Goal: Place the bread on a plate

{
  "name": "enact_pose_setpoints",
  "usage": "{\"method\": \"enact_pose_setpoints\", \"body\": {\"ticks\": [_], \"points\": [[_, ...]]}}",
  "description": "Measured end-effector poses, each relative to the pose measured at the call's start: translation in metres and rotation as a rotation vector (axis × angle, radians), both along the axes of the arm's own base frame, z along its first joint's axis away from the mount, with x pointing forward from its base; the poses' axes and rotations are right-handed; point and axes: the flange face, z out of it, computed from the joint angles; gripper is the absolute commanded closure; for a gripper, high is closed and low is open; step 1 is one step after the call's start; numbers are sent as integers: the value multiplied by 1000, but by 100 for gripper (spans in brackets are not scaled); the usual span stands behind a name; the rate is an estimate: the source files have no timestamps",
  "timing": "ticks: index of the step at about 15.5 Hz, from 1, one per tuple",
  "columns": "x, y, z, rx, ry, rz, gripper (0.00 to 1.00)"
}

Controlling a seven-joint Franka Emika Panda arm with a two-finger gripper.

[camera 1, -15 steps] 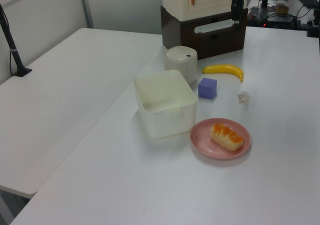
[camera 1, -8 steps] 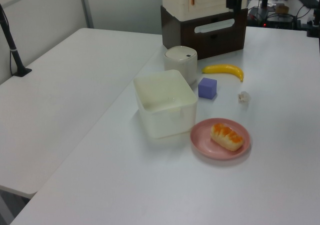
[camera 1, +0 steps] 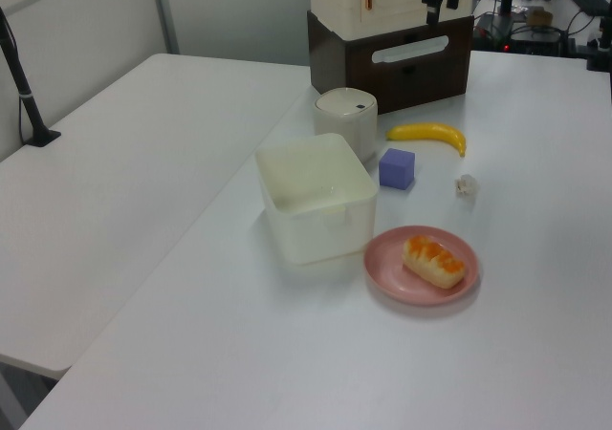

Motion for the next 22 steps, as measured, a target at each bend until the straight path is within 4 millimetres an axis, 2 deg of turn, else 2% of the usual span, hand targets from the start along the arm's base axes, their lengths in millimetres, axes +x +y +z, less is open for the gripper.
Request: {"method": "enact_pose_setpoints", "body": {"ticks": [2,8,18,22], "points": [[-7,1,1,2,4,0,0],[-26,4,-15,9,48,2,0],[-31,8,-29,11,79,67,0],[-31,13,-29,43,73,69,0]]}}
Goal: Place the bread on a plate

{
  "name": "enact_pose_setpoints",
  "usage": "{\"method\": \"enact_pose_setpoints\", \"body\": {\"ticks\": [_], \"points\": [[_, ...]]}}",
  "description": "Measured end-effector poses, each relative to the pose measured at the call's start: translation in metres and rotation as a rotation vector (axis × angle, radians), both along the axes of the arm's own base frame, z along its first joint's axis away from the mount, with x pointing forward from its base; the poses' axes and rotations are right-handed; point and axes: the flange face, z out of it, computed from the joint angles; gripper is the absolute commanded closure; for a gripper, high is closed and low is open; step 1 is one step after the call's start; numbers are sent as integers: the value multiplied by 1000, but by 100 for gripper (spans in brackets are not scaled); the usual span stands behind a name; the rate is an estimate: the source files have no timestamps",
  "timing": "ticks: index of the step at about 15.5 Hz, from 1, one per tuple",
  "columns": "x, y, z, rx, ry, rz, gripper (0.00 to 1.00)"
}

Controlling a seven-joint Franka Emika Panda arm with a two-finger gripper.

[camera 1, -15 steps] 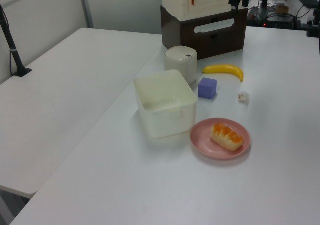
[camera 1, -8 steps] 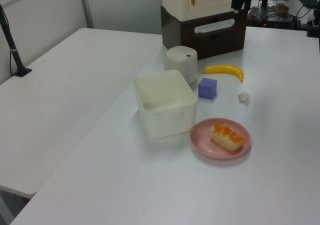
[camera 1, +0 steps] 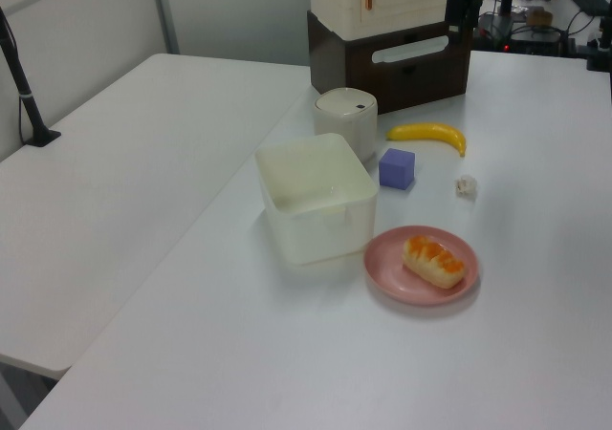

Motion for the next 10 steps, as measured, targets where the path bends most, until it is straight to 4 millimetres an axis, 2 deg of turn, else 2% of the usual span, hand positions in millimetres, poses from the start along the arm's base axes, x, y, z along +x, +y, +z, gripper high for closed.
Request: {"method": "enact_pose_setpoints", "body": {"ticks": [10], "points": [[0,0,11,-3,-40,0,0]]}}
